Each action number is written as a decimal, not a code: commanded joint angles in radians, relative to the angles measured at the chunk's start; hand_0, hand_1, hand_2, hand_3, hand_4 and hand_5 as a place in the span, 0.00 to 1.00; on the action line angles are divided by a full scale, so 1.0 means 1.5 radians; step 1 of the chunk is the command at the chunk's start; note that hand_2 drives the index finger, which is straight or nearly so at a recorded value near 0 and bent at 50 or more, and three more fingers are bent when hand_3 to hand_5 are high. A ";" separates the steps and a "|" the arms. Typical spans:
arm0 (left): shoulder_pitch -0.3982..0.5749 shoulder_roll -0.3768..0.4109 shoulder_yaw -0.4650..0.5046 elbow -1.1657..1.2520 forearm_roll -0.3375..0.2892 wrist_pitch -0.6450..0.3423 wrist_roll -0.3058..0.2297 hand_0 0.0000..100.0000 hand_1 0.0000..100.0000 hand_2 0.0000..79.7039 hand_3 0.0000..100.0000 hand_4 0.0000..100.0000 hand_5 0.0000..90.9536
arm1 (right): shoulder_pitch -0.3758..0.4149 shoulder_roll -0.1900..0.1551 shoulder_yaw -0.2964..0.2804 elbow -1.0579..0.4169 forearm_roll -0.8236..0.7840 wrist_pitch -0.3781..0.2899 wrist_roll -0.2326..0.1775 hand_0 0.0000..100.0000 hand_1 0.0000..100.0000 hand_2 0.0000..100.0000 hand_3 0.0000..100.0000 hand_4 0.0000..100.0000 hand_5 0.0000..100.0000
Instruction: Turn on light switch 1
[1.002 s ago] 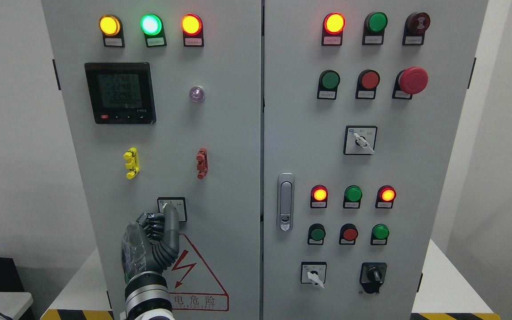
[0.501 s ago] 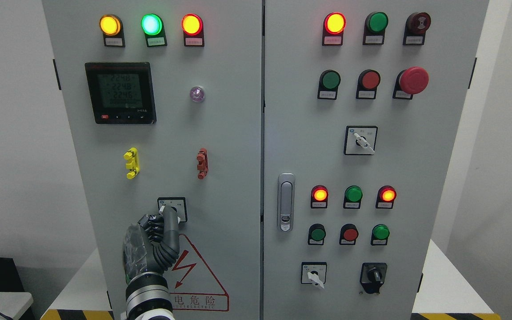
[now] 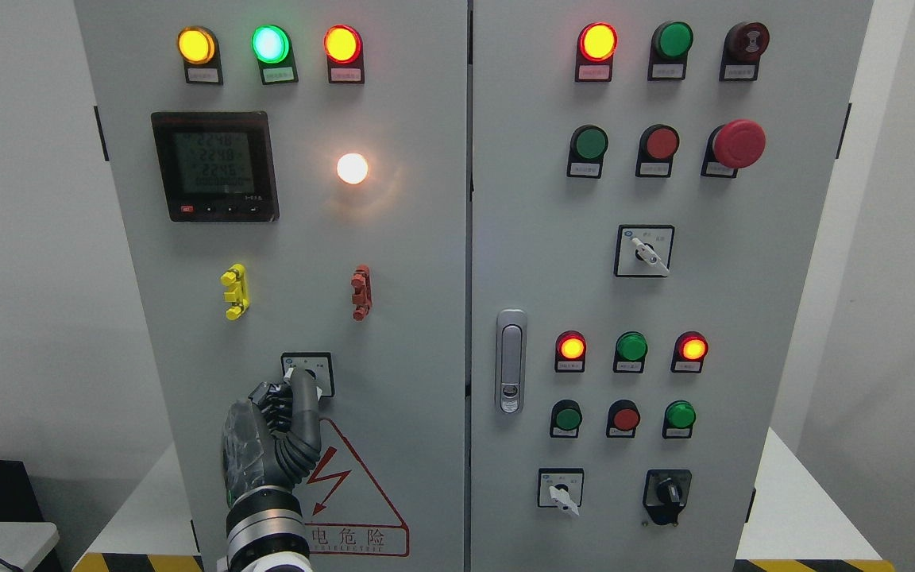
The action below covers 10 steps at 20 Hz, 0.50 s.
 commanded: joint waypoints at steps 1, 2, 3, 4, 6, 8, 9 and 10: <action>0.000 0.000 0.000 0.000 0.004 -0.003 0.000 0.56 0.10 0.70 0.84 0.85 0.92 | -0.001 0.000 0.011 0.000 -0.016 0.000 0.000 0.12 0.39 0.00 0.00 0.00 0.00; 0.000 0.000 0.000 -0.001 0.004 -0.003 0.000 0.53 0.11 0.70 0.84 0.85 0.92 | 0.000 -0.001 0.011 0.000 -0.016 0.000 0.000 0.12 0.39 0.00 0.00 0.00 0.00; 0.000 0.000 0.000 -0.001 0.004 -0.003 0.000 0.52 0.11 0.70 0.84 0.85 0.92 | -0.001 -0.001 0.011 0.000 -0.016 0.001 0.000 0.12 0.39 0.00 0.00 0.00 0.00; 0.000 0.000 0.000 -0.001 0.004 -0.003 0.000 0.51 0.11 0.70 0.84 0.85 0.92 | 0.000 0.000 0.011 0.000 -0.016 0.001 0.000 0.12 0.39 0.00 0.00 0.00 0.00; 0.000 0.000 0.000 -0.001 0.004 -0.003 0.000 0.48 0.10 0.70 0.84 0.85 0.92 | 0.000 0.000 0.011 0.000 -0.016 0.000 0.000 0.12 0.39 0.00 0.00 0.00 0.00; 0.000 0.000 0.000 -0.001 0.004 -0.004 -0.001 0.39 0.11 0.70 0.84 0.85 0.92 | 0.000 0.000 0.011 0.000 -0.016 0.000 0.000 0.12 0.39 0.00 0.00 0.00 0.00; 0.000 0.000 0.000 -0.001 0.004 -0.004 -0.002 0.37 0.12 0.70 0.84 0.85 0.92 | -0.001 0.000 0.011 0.000 -0.016 0.000 0.000 0.12 0.39 0.00 0.00 0.00 0.00; 0.000 0.000 0.000 -0.001 0.005 -0.004 -0.002 0.32 0.13 0.70 0.84 0.85 0.92 | 0.000 0.000 0.011 0.000 -0.016 0.001 0.000 0.12 0.39 0.00 0.00 0.00 0.00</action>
